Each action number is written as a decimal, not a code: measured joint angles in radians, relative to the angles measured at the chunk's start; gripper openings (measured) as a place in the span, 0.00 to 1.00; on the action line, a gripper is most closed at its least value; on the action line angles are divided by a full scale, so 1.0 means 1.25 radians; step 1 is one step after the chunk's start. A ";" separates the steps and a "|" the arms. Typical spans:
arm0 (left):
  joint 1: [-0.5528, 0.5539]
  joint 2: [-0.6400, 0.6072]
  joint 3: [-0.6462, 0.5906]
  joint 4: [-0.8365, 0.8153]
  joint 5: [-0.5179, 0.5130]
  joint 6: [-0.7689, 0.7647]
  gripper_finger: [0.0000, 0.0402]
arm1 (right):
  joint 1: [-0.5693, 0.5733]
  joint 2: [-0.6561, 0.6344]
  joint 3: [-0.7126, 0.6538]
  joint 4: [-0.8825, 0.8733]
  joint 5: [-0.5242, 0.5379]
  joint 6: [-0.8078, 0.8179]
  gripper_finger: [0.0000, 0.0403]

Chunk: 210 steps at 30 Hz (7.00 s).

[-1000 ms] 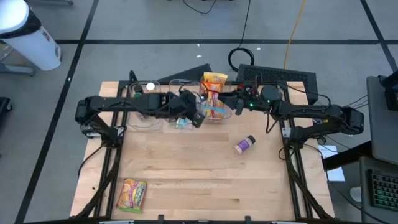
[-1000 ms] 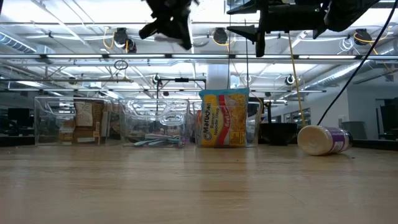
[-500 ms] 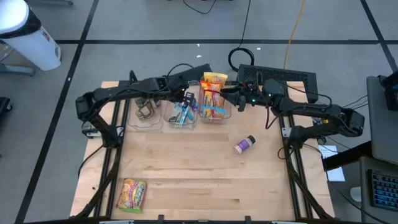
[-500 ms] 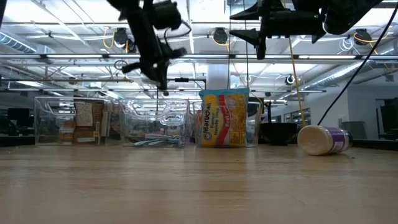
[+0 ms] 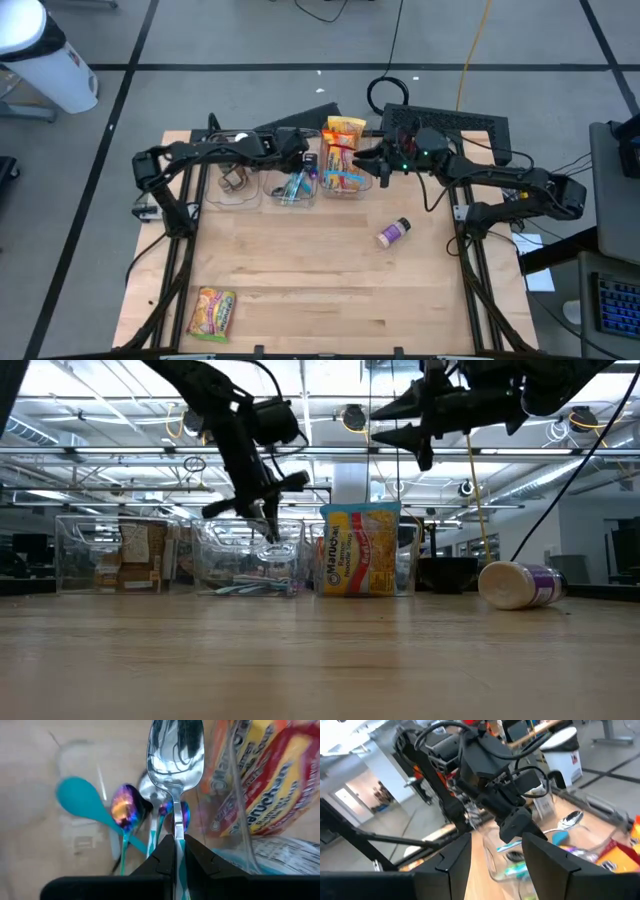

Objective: Pick & Place Food Item
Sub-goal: Put the blue spoon into the middle transparent bin, then put the green noodle pack into the right transparent bin

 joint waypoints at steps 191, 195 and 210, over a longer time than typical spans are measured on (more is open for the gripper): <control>-0.538 -0.501 0.143 -0.158 0.086 0.199 0.38 | 0.285 0.001 0.000 -0.048 0.148 0.226 0.42; -0.648 -0.513 0.143 -0.267 0.018 0.120 0.38 | 0.343 0.001 0.000 0.031 0.242 0.220 0.41; -0.938 -0.386 0.142 -0.546 0.026 -0.246 0.38 | 0.425 0.004 0.000 0.093 0.278 0.206 0.41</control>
